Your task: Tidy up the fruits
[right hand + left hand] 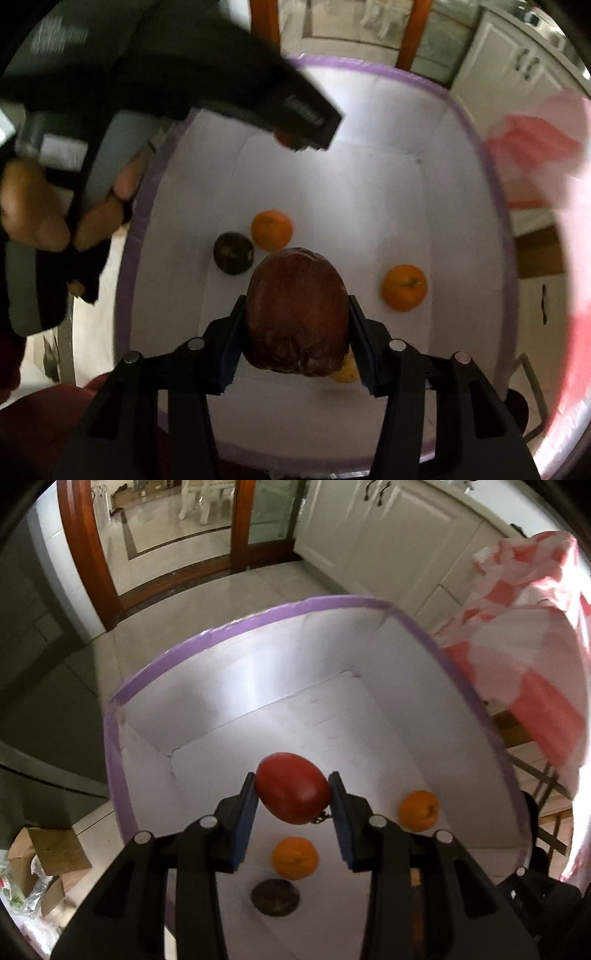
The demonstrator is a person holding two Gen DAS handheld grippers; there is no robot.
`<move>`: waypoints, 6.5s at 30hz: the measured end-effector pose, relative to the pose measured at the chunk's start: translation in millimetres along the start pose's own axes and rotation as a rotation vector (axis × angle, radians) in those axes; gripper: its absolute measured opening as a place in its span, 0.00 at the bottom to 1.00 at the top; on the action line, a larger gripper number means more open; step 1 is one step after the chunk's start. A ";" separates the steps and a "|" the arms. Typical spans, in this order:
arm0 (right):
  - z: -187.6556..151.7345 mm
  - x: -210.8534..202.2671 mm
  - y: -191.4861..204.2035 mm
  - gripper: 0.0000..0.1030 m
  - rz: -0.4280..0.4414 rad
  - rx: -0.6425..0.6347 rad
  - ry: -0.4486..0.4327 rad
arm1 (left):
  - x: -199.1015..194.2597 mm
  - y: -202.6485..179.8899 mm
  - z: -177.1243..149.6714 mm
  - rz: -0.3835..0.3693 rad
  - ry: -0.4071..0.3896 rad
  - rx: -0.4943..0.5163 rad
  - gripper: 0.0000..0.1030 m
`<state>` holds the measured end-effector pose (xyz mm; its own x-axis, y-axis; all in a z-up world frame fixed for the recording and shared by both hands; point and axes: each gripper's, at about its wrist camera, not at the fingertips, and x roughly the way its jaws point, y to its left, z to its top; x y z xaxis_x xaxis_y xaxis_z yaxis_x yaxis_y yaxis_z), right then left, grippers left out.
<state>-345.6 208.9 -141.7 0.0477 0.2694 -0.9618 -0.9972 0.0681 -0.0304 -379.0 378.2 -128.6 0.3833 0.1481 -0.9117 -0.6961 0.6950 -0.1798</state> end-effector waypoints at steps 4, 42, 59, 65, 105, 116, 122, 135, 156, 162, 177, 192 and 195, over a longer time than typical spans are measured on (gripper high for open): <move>4.1 15.4 -0.1 0.50 -0.001 -0.023 0.043 | 6.2 2.7 -1.6 0.005 0.014 -0.005 0.38; -31.2 -154.7 -45.2 0.85 0.038 0.136 -0.462 | -110.2 -49.1 41.5 -0.193 -0.312 0.000 0.99; -270.8 -280.5 -326.5 0.85 -0.415 1.082 -0.716 | -87.8 -433.0 75.7 -0.445 -0.247 0.502 0.99; -318.2 -260.9 -421.2 0.85 -0.468 1.311 -0.661 | -25.7 -532.7 94.5 -0.467 -0.168 0.476 0.99; -377.5 -233.7 -543.4 0.63 -0.440 1.640 -0.688 | -19.3 -538.7 100.5 -0.526 -0.219 0.421 0.99; -375.4 -249.3 -512.2 0.63 -0.457 1.538 -0.787 | -10.1 -589.8 100.2 -0.379 -0.190 0.485 0.99; -374.2 -251.4 -507.8 0.63 -0.484 1.511 -0.796 | 14.9 -644.4 119.3 -0.302 -0.167 0.473 0.95; -373.6 -252.4 -506.1 0.63 -0.478 1.495 -0.817 | 18.1 -661.4 119.1 -0.254 -0.203 0.518 0.43; -371.8 -252.1 -508.4 0.63 -0.475 1.499 -0.795 | -38.2 -526.3 50.7 -0.535 -0.208 0.375 0.43; -370.7 -249.9 -511.5 0.63 -0.428 1.490 -0.781 | -36.0 -530.6 49.9 -0.537 -0.191 0.398 0.43; -379.0 -251.4 -403.0 0.63 -0.255 1.563 -0.845 | -59.8 -518.4 33.3 -0.572 -0.289 0.412 0.40; -366.0 -254.9 -329.2 0.63 -0.297 1.440 -0.843 | -80.3 -474.5 8.3 -0.555 -0.298 0.426 0.75; -368.4 -253.0 -328.0 0.63 -0.321 1.440 -0.834 | -81.5 -468.0 10.1 -0.546 -0.316 0.387 0.81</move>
<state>-51.7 -235.5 11.5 0.7062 0.4361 -0.5577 -0.1072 0.8446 0.5246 -78.3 48.0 33.5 0.8109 -0.1345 -0.5695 -0.1150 0.9176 -0.3806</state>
